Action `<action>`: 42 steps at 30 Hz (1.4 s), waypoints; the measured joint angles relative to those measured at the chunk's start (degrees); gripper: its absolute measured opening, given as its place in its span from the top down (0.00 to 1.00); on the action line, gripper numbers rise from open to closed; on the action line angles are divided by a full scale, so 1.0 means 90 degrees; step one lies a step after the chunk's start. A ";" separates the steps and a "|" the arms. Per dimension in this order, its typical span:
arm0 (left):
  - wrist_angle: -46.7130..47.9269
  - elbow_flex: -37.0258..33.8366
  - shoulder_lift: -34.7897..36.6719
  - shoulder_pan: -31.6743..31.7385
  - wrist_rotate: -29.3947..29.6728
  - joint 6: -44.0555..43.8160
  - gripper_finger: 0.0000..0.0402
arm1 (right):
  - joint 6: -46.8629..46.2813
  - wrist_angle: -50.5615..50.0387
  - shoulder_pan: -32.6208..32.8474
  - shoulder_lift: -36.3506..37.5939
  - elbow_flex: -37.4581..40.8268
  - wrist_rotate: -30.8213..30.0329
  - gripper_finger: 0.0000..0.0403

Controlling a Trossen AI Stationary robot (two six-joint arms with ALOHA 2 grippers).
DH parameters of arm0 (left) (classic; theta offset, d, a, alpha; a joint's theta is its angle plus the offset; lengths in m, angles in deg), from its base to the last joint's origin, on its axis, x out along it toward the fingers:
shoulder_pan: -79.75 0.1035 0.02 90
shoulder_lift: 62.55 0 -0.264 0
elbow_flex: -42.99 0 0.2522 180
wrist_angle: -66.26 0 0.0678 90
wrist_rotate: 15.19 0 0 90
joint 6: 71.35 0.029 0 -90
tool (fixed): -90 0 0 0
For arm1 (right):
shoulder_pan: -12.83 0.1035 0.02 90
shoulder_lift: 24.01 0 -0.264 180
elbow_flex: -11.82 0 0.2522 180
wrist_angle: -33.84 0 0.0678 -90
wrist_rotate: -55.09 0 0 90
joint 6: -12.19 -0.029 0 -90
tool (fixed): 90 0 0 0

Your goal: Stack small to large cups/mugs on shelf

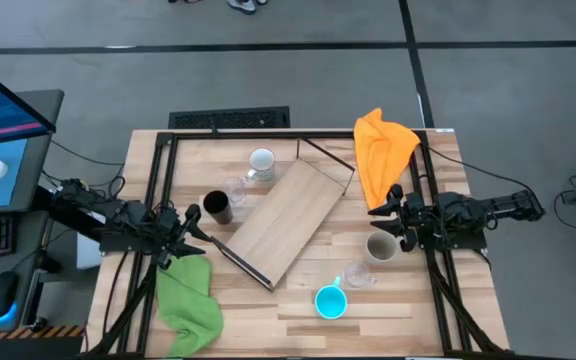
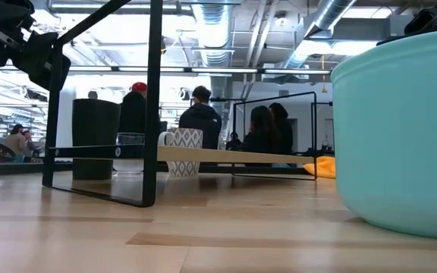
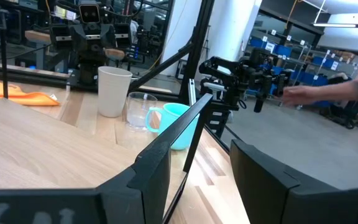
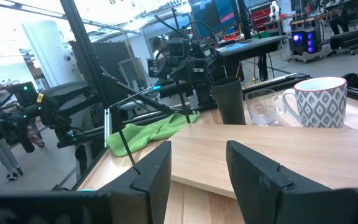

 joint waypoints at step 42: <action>-0.2767 0.0452 -0.0308 0.0000 0.2890 -0.4939 0.60 | -0.4126 0.1008 0.0012 0.0005 0.0000 -0.1268 0.56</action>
